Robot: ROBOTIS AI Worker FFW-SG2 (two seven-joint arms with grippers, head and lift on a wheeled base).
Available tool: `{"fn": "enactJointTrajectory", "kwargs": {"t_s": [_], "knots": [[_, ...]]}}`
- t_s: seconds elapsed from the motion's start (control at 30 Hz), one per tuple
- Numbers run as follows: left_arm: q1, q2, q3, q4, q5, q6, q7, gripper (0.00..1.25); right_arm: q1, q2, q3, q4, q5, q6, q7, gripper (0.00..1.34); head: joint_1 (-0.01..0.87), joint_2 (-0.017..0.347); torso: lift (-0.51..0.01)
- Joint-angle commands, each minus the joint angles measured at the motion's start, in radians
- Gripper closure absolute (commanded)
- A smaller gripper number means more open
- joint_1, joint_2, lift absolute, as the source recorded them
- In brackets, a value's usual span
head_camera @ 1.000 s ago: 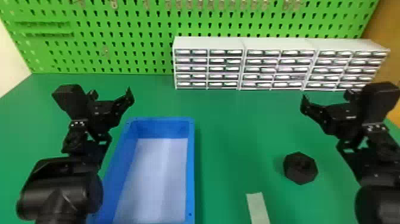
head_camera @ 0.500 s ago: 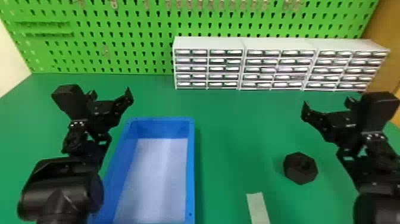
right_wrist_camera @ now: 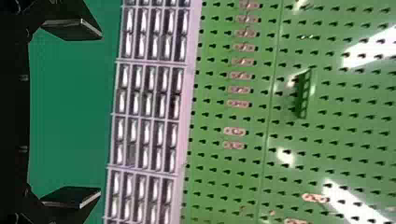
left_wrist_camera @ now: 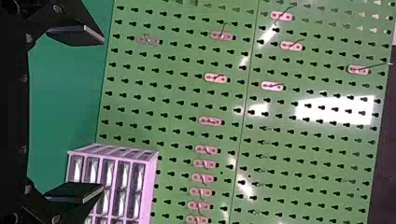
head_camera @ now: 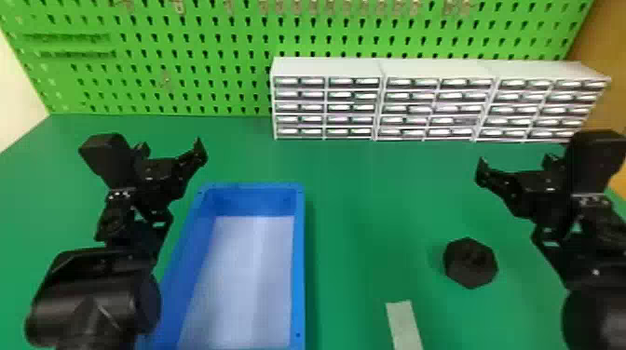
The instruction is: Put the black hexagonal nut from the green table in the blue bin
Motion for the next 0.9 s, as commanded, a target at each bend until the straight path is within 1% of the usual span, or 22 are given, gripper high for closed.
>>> {"fn": "enactJointTrajectory", "kwargs": {"t_s": [0.0, 0.1, 0.17, 0.27, 0.37, 0.5, 0.53, 0.87], "knots": [[0.001, 0.001, -0.001, 0.000, -0.001, 0.000, 0.000, 0.17, -0.027, 0.005, -0.022, -0.034, -0.012, 0.144, 0.000, 0.13, 0.686, 0.051, -0.097], [0.001, 0.001, -0.001, 0.000, -0.001, 0.000, 0.000, 0.17, -0.051, 0.005, -0.035, -0.062, -0.015, 0.262, 0.000, 0.13, 0.686, 0.051, -0.097], [0.001, 0.001, -0.003, 0.000, -0.001, 0.000, 0.000, 0.17, -0.062, 0.000, -0.041, -0.074, -0.008, 0.308, 0.000, 0.13, 0.686, 0.051, -0.097], [0.001, -0.001, -0.004, 0.000, -0.003, 0.000, 0.000, 0.17, -0.084, -0.002, -0.054, -0.074, -0.025, 0.361, 0.000, 0.13, 0.686, 0.051, -0.097], [-0.001, 0.001, -0.006, 0.000, -0.004, 0.000, 0.000, 0.17, -0.111, -0.002, -0.061, -0.074, -0.034, 0.445, 0.000, 0.13, 0.686, 0.051, -0.097], [-0.001, 0.001, -0.009, 0.000, -0.004, 0.000, 0.000, 0.17, -0.140, -0.012, -0.068, -0.057, -0.057, 0.535, 0.000, 0.13, 0.686, 0.051, -0.097], [0.001, 0.001, -0.009, 0.000, -0.004, 0.000, 0.000, 0.17, -0.148, -0.018, -0.069, -0.052, -0.061, 0.558, 0.000, 0.13, 0.686, 0.051, -0.097], [0.005, 0.001, -0.012, 0.000, -0.006, 0.000, 0.000, 0.17, -0.217, -0.034, -0.084, -0.043, -0.052, 0.759, 0.000, 0.13, 0.686, 0.051, -0.097]]}}
